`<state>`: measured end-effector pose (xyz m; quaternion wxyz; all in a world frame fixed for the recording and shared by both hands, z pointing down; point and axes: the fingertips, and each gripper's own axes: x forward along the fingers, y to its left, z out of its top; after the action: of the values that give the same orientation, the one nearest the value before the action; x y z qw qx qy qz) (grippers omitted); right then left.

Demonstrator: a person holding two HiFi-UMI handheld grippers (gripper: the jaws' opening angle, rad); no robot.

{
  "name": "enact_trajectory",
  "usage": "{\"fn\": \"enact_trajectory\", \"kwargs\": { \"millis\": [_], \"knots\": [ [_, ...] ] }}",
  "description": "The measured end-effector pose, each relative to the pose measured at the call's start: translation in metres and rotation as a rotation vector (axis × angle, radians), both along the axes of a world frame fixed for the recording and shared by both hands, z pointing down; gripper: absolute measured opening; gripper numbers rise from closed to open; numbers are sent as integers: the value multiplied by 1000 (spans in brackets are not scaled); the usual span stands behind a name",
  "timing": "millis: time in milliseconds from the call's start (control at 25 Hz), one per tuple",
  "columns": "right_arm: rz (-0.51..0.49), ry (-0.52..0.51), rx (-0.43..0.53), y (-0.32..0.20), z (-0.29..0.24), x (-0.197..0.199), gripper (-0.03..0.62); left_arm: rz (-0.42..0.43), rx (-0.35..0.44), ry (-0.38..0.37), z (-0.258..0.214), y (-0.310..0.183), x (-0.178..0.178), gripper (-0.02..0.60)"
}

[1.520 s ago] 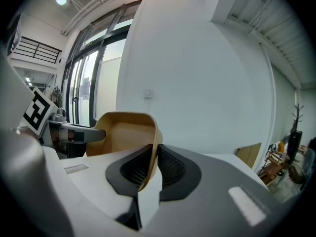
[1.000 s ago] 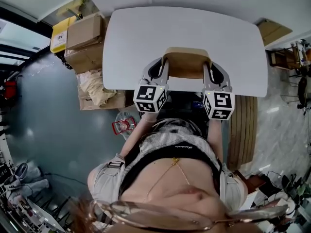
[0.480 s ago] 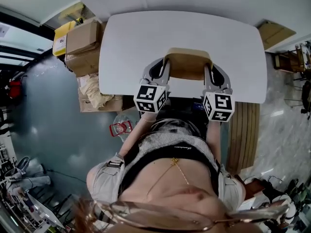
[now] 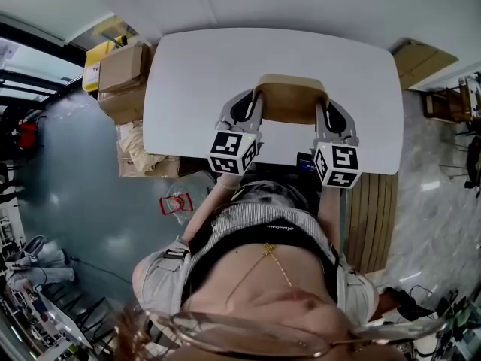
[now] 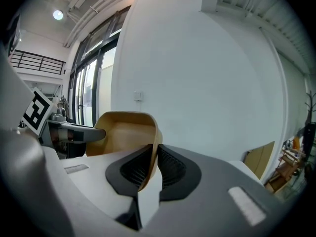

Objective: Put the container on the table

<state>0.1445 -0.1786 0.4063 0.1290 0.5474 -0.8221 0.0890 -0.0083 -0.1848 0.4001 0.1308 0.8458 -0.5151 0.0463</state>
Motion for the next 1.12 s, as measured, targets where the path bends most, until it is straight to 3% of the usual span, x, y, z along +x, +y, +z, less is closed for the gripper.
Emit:
{"fn": "enact_trajectory", "kwargs": {
  "millis": [680,1120],
  "knots": [
    [-29,-13,-13,-25,3,60,60,-27,-10,-22,1,-22,61,23],
    [-87,-24,-23,-24,8,78,60,-72,-13,-34,5,-14,78,23]
  ]
}}
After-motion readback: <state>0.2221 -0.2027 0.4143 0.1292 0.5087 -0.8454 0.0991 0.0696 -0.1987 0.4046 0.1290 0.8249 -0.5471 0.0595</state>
